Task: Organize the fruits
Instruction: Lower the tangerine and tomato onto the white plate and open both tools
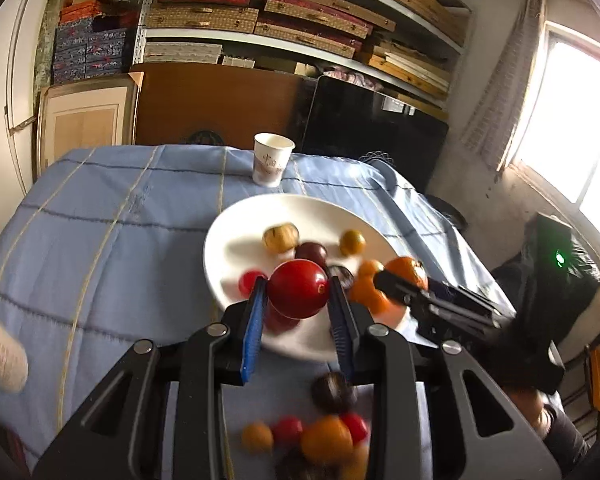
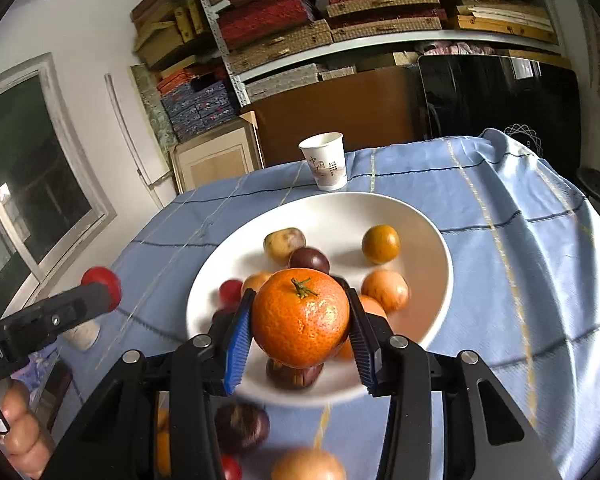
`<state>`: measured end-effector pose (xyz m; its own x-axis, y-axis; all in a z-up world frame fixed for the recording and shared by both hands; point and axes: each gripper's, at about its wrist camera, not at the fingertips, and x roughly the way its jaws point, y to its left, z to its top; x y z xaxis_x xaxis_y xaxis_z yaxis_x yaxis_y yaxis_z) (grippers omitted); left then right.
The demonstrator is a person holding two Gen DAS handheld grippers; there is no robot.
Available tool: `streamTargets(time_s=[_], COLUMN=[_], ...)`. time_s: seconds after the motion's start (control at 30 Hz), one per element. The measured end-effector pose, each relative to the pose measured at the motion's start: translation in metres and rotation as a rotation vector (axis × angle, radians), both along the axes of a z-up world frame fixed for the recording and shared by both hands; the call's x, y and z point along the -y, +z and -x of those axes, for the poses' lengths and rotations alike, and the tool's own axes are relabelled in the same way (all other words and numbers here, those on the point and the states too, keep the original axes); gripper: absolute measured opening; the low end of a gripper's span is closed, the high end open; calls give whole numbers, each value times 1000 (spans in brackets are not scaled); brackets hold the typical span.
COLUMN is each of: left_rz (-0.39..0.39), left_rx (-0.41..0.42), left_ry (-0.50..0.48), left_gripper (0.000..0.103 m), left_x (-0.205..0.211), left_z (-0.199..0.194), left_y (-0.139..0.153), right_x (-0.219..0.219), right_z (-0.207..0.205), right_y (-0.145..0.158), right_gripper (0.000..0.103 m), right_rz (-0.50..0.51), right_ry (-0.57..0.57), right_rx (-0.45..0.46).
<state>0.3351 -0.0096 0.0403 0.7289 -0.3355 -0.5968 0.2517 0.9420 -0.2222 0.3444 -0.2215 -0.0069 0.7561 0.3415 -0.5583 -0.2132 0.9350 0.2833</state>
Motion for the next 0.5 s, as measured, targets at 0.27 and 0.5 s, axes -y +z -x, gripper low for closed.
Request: streamTargets(time_s=[0.27,0.5], left_rz=[-56,-79], left_rx=[-73,-49], left_ry=[14,58], left_gripper=[30,66], left_x=[16,16], left_z=[-73,-78], left_y=[-23,-20], right_x=[-12,-7], right_z=[-18,-23], right_y=[-9,-3], right_gripper=[45,51], right_rz=[49,31], right_ry=[35,37], right_rx=[-1,10])
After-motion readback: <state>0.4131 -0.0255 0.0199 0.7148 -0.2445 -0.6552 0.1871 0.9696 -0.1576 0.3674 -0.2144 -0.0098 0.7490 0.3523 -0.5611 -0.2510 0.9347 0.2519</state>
